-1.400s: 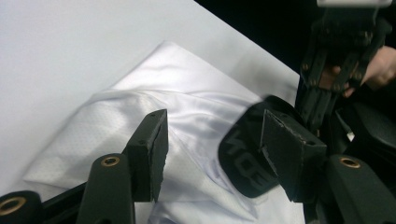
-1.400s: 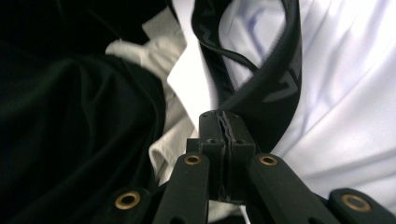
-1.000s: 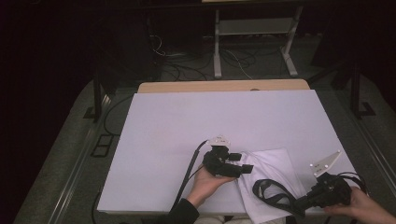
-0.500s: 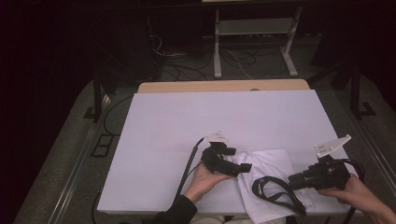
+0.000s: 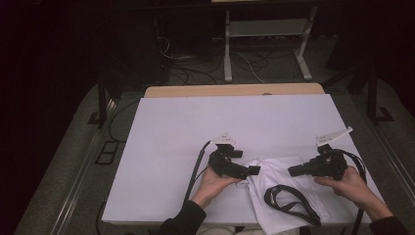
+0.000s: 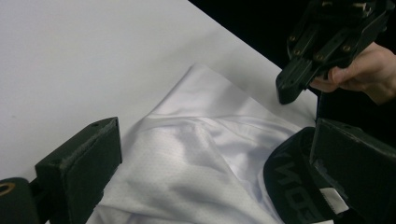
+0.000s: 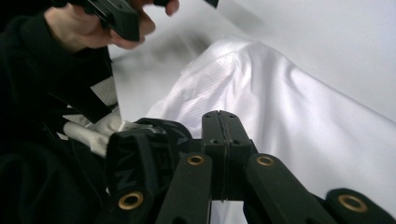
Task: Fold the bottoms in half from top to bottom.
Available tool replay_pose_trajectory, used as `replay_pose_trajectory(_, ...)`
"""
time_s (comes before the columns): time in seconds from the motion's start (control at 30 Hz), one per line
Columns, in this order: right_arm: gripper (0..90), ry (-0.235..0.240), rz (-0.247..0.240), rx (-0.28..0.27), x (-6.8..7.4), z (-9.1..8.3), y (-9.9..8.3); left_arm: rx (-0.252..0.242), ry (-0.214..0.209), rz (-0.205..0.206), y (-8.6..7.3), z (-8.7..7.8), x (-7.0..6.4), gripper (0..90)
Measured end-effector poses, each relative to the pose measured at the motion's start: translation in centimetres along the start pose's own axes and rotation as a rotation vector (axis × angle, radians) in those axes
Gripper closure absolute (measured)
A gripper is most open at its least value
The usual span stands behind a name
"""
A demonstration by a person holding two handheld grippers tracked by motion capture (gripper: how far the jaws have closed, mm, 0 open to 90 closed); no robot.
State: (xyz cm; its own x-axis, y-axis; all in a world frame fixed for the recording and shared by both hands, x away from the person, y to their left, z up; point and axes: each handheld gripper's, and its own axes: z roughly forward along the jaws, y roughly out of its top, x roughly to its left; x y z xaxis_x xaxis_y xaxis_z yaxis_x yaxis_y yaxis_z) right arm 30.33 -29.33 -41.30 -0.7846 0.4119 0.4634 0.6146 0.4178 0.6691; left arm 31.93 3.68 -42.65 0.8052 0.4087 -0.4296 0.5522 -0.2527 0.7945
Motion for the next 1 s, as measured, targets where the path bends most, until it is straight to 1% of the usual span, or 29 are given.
replay_pose_trajectory(0.07, 88.9, 0.0, 0.005, 0.02, -0.1, 0.6, 0.2, -0.006, 0.002, -0.01, 0.0, 0.0, 0.2, 1.7)
replay_pose_trajectory(0.2, 88.8, 0.012, 0.004, 0.054, 0.0, 1.9, 0.5, -0.012, 0.013, -0.016, 0.0, 0.0, 0.6, 1.7)
replay_pose_trajectory(0.3, 88.8, 0.031, 0.004, 0.075, 0.2, 2.7, 0.6, -0.013, 0.017, -0.015, 0.0, 0.1, 0.6, 1.7)
replay_pose_trajectory(0.37, 88.8, 0.029, 0.002, 0.105, 0.3, 3.3, 0.7, -0.015, 0.016, -0.018, 0.0, 0.2, 0.6, 1.7)
replay_pose_trajectory(0.4, 88.8, 0.046, 0.003, 0.122, 0.3, 3.7, 0.7, -0.015, 0.016, -0.018, 0.0, 0.2, 0.6, 1.7)
replay_pose_trajectory(0.5, 88.8, 0.095, -0.031, 0.188, 1.0, 4.7, 0.5, -0.017, 0.015, -0.018, 0.0, 0.3, 0.6, 1.7)
replay_pose_trajectory(0.57, 88.8, 0.14, -0.071, 0.234, 1.7, 5.2, 0.3, -0.017, 0.017, -0.02, 0.0, 0.3, 0.6, 1.7)
replay_pose_trajectory(0.63, 88.8, 0.17, -0.103, 0.273, 2.4, 5.6, 0.0, -0.019, 0.019, -0.021, 0.0, 0.2, 0.7, 1.7)
replay_pose_trajectory(0.77, 88.8, 0.181, -0.123, 0.331, 3.4, 6.4, -1.0, -0.024, 0.022, -0.02, 0.0, 0.2, 0.6, 1.7)
replay_pose_trajectory(0.83, 88.8, 0.178, -0.13, 0.34, 3.8, 6.6, -1.2, -0.026, 0.022, -0.02, 0.0, 0.2, 0.5, 1.7)
replay_pose_trajectory(0.9, 88.8, 0.179, -0.135, 0.326, 4.1, 6.6, -1.4, -0.024, 0.023, -0.023, 0.0, 0.2, 0.6, 1.7)
replay_pose_trajectory(0.93, 88.7, 0.184, -0.138, 0.328, 4.3, 6.7, -1.5, -0.025, 0.022, -0.024, 0.0, 0.2, 0.6, 1.7)
replay_pose_trajectory(1.0, 88.7, 0.192, -0.152, 0.353, 4.6, 6.9, -1.7, -0.025, 0.019, -0.026, 0.0, 0.3, 0.6, 1.7)
